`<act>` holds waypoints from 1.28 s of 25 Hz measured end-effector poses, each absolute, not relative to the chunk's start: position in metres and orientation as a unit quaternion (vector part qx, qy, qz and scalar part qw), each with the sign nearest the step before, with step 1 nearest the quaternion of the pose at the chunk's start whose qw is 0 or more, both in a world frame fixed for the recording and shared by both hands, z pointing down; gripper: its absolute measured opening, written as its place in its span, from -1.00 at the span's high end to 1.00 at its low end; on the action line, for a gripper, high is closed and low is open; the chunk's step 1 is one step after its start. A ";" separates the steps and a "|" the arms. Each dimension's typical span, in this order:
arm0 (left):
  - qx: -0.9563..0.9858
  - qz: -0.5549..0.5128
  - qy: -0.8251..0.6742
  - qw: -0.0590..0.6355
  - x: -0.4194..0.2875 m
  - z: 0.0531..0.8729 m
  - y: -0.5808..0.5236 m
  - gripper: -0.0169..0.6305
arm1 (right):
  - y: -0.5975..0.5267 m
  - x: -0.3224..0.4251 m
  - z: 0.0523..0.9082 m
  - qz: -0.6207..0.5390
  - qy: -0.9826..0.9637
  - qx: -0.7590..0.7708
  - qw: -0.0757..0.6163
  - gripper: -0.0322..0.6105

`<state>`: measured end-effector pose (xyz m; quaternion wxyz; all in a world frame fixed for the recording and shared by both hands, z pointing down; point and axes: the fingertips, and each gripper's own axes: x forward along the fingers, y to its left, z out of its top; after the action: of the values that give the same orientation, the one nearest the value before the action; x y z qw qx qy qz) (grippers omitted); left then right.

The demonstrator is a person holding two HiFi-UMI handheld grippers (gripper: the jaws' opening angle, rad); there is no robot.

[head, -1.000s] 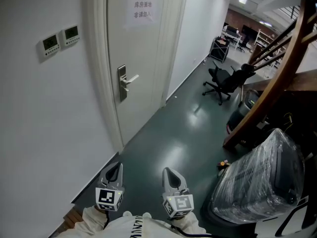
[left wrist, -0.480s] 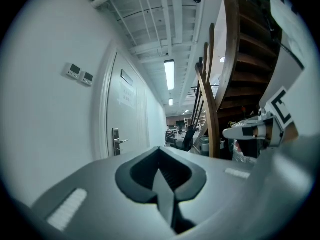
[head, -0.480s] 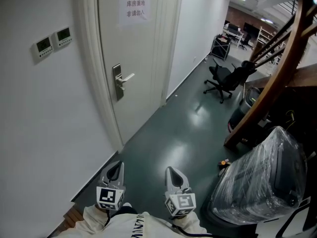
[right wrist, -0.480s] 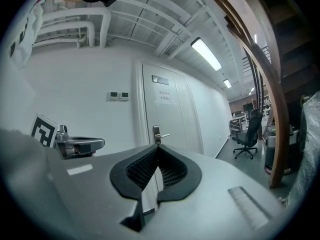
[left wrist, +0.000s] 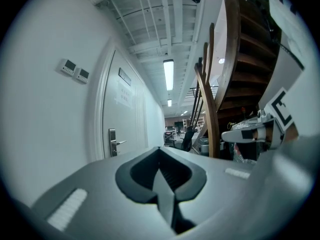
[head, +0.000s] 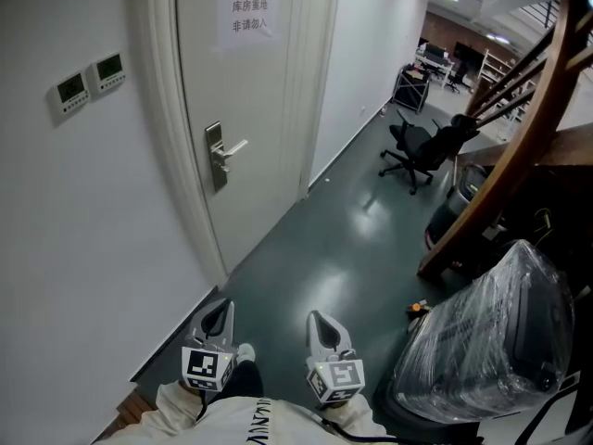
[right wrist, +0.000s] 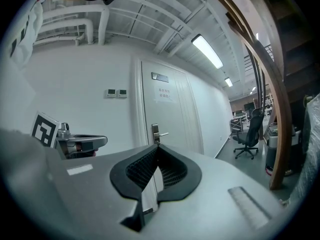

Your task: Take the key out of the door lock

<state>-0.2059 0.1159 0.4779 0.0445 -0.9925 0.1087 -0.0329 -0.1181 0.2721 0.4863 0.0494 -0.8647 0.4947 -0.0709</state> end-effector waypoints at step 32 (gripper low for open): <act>-0.994 -0.040 0.102 0.009 -0.050 0.498 -0.136 0.95 | 0.021 0.033 0.494 -0.095 0.490 -0.867 0.012 0.90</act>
<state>-0.0504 -0.1357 0.4984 0.0090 -0.9940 0.1019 -0.0399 0.0333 0.0212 0.4935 0.0121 -0.8665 0.4899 -0.0947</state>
